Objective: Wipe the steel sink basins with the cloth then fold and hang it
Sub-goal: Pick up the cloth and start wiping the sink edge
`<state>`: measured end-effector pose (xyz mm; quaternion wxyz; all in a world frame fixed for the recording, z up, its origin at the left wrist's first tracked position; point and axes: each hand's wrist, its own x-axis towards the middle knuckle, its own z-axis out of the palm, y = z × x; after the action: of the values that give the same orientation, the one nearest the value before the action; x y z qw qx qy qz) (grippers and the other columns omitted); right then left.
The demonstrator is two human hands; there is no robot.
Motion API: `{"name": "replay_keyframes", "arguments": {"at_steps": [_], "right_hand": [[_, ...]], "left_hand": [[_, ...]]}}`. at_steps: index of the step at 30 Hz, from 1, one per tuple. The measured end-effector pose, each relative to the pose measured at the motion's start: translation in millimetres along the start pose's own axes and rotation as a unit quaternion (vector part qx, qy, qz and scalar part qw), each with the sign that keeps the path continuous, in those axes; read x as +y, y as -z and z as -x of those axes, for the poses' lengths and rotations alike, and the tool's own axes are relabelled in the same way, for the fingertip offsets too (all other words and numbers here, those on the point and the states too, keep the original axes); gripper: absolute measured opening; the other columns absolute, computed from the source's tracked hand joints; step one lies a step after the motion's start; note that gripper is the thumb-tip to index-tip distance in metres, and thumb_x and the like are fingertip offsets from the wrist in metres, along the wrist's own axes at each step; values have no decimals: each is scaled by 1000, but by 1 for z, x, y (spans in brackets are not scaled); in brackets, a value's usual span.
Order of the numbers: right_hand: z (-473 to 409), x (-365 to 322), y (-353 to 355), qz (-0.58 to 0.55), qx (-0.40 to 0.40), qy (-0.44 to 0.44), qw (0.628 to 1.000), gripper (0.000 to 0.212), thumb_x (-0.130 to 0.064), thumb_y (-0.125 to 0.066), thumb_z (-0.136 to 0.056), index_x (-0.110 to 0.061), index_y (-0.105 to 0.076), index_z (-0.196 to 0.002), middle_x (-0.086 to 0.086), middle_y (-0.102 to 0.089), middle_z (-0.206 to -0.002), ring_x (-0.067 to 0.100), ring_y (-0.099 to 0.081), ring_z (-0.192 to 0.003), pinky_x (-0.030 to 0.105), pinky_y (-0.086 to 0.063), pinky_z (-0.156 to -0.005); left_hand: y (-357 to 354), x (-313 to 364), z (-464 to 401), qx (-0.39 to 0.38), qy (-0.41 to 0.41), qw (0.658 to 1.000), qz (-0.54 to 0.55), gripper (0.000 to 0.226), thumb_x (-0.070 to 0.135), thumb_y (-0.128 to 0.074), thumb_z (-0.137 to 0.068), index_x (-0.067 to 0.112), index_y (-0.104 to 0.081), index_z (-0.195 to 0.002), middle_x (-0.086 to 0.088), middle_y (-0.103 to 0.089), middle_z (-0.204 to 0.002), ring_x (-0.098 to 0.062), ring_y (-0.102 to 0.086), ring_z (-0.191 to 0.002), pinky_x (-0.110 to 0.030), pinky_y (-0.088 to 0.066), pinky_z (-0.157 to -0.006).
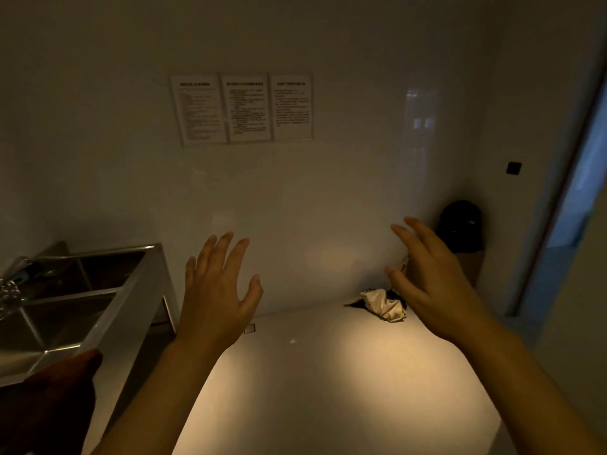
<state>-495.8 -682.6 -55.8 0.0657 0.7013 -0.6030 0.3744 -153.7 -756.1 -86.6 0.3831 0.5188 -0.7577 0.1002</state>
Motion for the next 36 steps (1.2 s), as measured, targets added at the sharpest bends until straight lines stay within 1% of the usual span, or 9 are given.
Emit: {"name": "replay_keyframes", "arguments": {"at_steps": [6, 10, 11, 15, 19, 26, 29, 33, 36], "right_hand": [[-87, 15, -66, 10, 2, 9, 1000, 64, -58, -41, -101, -30, -31, -158, -7, -19, -167, 19, -28, -150, 48, -36, -118], [-157, 16, -109, 3, -12, 0, 1000, 66, -57, -43, -99, -31, -29, -158, -7, -17, -167, 26, -41, -141, 51, -41, -113], [-174, 16, -120, -1, -11, 2, 1000, 66, -58, -43, -99, -32, -28, -159, -8, -16, -168, 27, -42, -141, 52, -42, -113], [-235, 15, -167, -6, 0, 14, 1000, 69, -57, -43, -96, -34, -27, -159, -11, -15, -168, 17, -21, -153, 47, -29, -121], [-281, 12, -212, -12, -2, 17, 1000, 67, -57, -44, -98, -33, -27, -159, -10, -15, -168, 18, -21, -153, 43, -27, -121], [-350, 18, -272, -32, -9, 33, 999, 67, -57, -44, -98, -34, -28, -159, -10, -17, -168, 19, -22, -153, 50, -32, -120], [-381, 24, -306, -41, -22, 51, 998, 66, -59, -43, -99, -37, -25, -159, -12, -15, -168, 18, -21, -153, 50, -31, -121], [-428, 29, -357, -62, -42, 87, 993, 69, -65, -39, -96, -42, -21, -158, -15, -12, -168, 18, -19, -154, 51, -32, -120], [-469, 32, -391, -82, -56, 120, 988, 68, -66, -38, -97, -42, -20, -158, -14, -12, -168, 18, -19, -154, 48, -30, -121]], "left_hand": [[-60, -63, -71, -5, 19, 1000, 12, 68, 50, -47, -96, 25, -39, -159, -5, -32, -168, -29, -19, -158, -60, -21, -124], [-91, -112, -128, -5, 22, 1000, 19, 68, 49, -46, -96, 23, -40, -158, -5, -33, -167, -30, -21, -157, -63, -24, -123], [-98, -124, -142, -2, 22, 1000, 21, 67, 49, -46, -96, 23, -40, -158, -6, -33, -167, -30, -22, -157, -63, -25, -123], [-122, -173, -195, 5, 23, 1000, 13, 67, 50, -45, -97, 24, -39, -158, -5, -34, -167, -30, -22, -157, -62, -24, -123], [-137, -212, -238, 5, 13, 1000, 12, 67, 48, -46, -97, 23, -38, -159, -6, -33, -167, -30, -21, -158, -62, -24, -123], [-164, -268, -282, 15, 31, 999, -3, 68, 51, -42, -97, 23, -36, -159, -6, -32, -167, -31, -21, -157, -63, -26, -122], [-179, -294, -291, 20, 46, 999, -15, 68, 50, -44, -97, 23, -38, -158, -7, -35, -166, -32, -24, -156, -63, -27, -121], [-195, -322, -307, 16, 81, 996, -34, 68, 51, -47, -98, 25, -35, -159, -3, -31, -168, -29, -22, -157, -63, -26, -122], [-205, -333, -326, 28, 113, 992, -52, 69, 52, -45, -97, 26, -35, -160, -3, -31, -168, -29, -22, -157, -62, -25, -123]]}}
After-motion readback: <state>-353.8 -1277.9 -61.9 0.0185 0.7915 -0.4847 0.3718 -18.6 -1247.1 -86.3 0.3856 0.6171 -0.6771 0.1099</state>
